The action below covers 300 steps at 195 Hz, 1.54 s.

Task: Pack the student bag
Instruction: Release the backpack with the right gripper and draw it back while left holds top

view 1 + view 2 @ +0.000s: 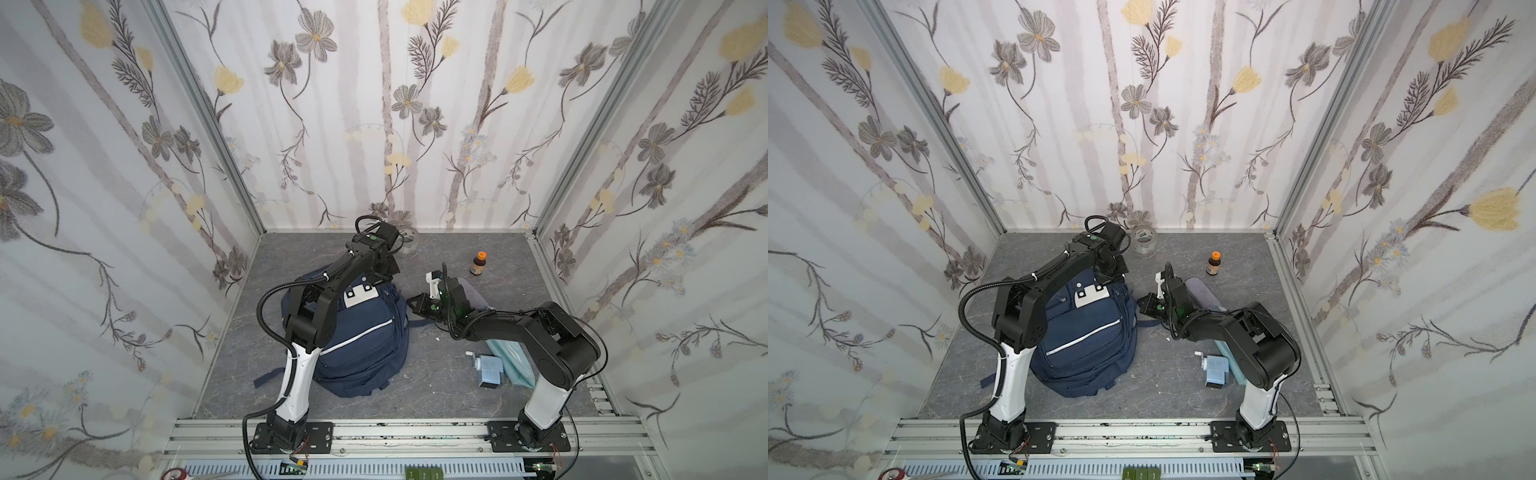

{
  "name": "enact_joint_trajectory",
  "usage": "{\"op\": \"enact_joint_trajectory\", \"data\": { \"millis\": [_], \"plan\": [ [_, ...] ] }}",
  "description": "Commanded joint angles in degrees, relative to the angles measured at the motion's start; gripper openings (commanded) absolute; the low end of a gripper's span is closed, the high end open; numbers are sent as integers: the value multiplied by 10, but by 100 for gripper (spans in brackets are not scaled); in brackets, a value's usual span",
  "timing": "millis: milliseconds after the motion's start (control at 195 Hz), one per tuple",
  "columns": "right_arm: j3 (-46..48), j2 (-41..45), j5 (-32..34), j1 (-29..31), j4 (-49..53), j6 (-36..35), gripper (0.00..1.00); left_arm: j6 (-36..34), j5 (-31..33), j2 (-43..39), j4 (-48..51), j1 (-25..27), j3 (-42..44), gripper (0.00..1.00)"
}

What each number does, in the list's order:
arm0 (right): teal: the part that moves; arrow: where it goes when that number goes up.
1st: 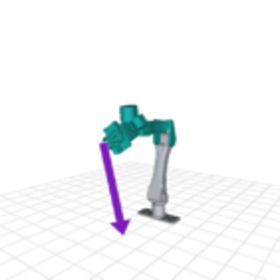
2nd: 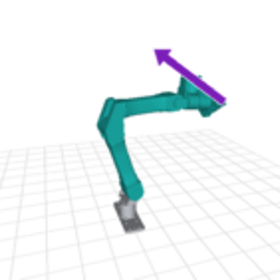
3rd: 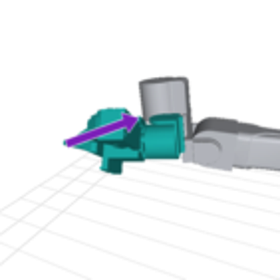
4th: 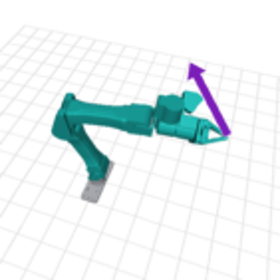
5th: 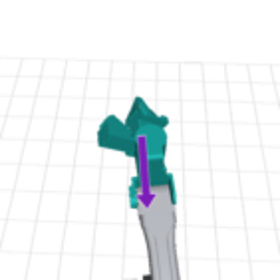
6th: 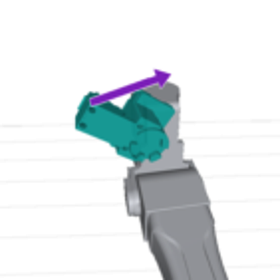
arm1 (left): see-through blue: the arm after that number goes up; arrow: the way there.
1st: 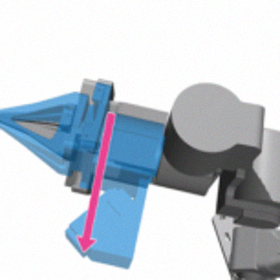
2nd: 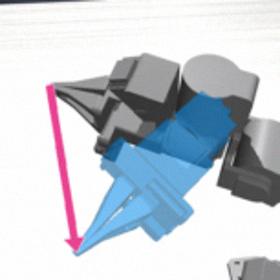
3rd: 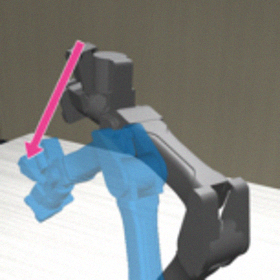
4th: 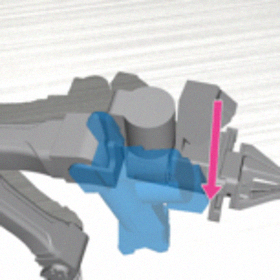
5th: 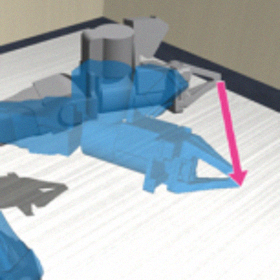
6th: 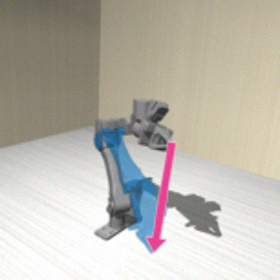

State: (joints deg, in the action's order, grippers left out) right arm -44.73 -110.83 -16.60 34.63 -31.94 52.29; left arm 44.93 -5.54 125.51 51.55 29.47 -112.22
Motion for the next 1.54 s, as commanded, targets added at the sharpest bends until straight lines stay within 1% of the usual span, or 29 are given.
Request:
{"op": "enact_joint_trajectory", "data": {
  "millis": [0, 26, 46, 133, 195, 205, 230, 282, 353, 410, 446, 497, 574, 630, 732, 865, 1019, 1086, 1234, 1347, 1444, 1531],
  "plan": [
    [13, 11, 25, -1, -46, 38, 0, 24, 19, -3, -39, -4, -3, 0],
    [14, 11, 22, -2, -59, 42, 0, 24, 15, -1, -43, -4, -3, 0],
    [32, 11, 15, -3, -78, 43, 0, 24, 10, 0, -48, -5, -3, 0],
    [36, -5, -33, -14, -151, 46, 0, 18, -22, 3, -61, -7, -8, 0],
    [23, -27, -89, -27, -183, 53, 16, 2, -67, 0, -73, -9, -5, 0],
    [8, -31, -98, -29, -186, 54, 19, 0, -73, -1, -77, -10, -3, 0],
    [-4, -39, -117, -34, -195, 58, 25, -5, -105, -3, -87, -12, 2, 0],
    [-11, -43, -149, -44, -223, 52, 31, -16, -174, -10, -116, -20, 18, 0],
    [-10, -23, -158, -53, -199, -6, 36, -21, -254, -25, -157, -33, 46, 0],
    [-5, 2, -159, -58, -164, -77, 39, -30, -308, -33, -176, -46, 58, 0],
    [-3, 17, -166, -60, -137, -121, 41, -47, -333, -37, -165, -53, 56, 0],
    [-7, 36, -184, -62, -100, -186, 42, -82, -343, -42, -124, -62, 42, 0],
    [-19, 55, -209, -62, -41, -280, 44, -153, -349, -48, -57, -72, 13, 0],
    [-27, 61, -235, -64, -18, -338, 44, -182, -361, -63, -40, -81, 11, 0],
    [-33, 68, -265, -70, -2, -413, 44, -189, -388, -105, -63, -103, 45, 0],
    [-38, 85, -288, -82, 4, -493, 45, -215, -406, -146, -51, -124, 60, 0],
    [-83, 76, -337, -84, 49, -584, 47, -209, -458, -183, -86, -134, 100, 0],
    [-108, 66, -342, -82, 71, -609, 48, -201, -479, -193, -105, -134, 119, 0],
    [-146, 44, -350, -69, 87, -654, 48, -180, -522, -218, -154, -134, 157, 0],
    [-166, 31, -361, -57, 102, -688, 48, -178, -532, -227, -163, -134, 168, 0],
    [-174, 17, -376, -48, 102, -694, 48, -164, -548, -229, -183, -132, 173, 0],
    [-180, 9, -393, -38, 104, -704, 48, -160, -548, -233, -187, -131, 176, 0]
  ]
}}
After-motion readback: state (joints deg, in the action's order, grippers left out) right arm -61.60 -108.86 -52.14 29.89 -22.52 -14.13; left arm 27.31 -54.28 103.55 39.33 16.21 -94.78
